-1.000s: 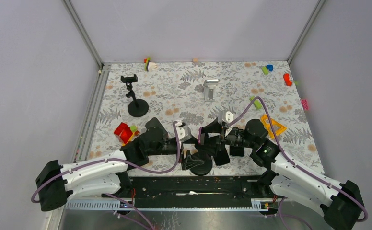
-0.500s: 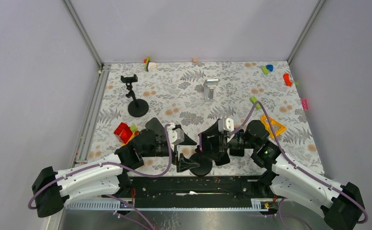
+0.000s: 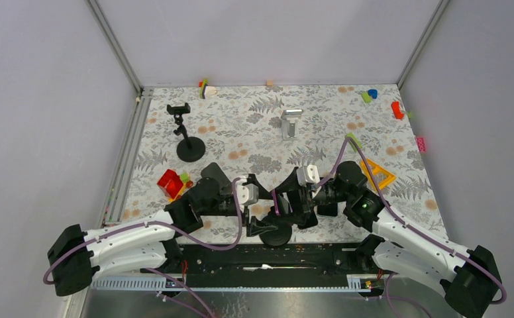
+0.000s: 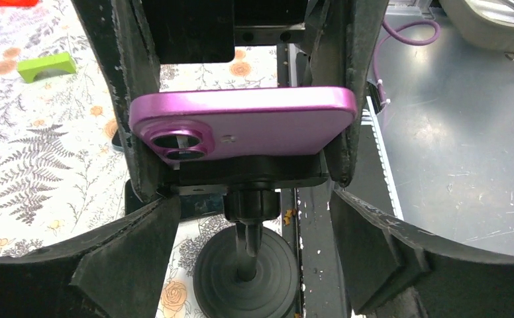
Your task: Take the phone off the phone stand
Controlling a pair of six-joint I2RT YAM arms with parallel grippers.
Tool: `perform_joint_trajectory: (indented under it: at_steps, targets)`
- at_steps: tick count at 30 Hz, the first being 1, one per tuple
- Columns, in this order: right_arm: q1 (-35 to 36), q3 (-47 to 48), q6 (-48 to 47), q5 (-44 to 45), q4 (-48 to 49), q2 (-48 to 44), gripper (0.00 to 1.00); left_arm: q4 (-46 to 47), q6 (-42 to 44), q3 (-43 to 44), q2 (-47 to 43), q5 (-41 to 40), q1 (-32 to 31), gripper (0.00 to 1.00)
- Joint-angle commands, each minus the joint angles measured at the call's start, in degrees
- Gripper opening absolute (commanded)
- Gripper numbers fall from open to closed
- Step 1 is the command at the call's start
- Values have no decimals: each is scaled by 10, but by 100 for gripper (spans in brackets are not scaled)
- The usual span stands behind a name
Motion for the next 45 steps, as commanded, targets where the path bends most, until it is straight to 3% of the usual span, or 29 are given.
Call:
perform_joint_trajectory:
  at_steps: [1,15,28,33,45]
  targets:
    - [2,5,10,-41,-53,12,0,18,33,37,24,14,2,89]
    - [2,-6,24,-9,-33,14,0,-15,16,64,34,-26,2,60]
    - [2,-6,34,-7,-28,21,0,-38,-8,96,55,-18,2,61]
    - [3,-7,34,-4,-29,21,0,-48,-9,100,59,-19,2,55]
    - [2,-7,37,-8,-23,28,0,-45,-9,96,52,-34,2,51]
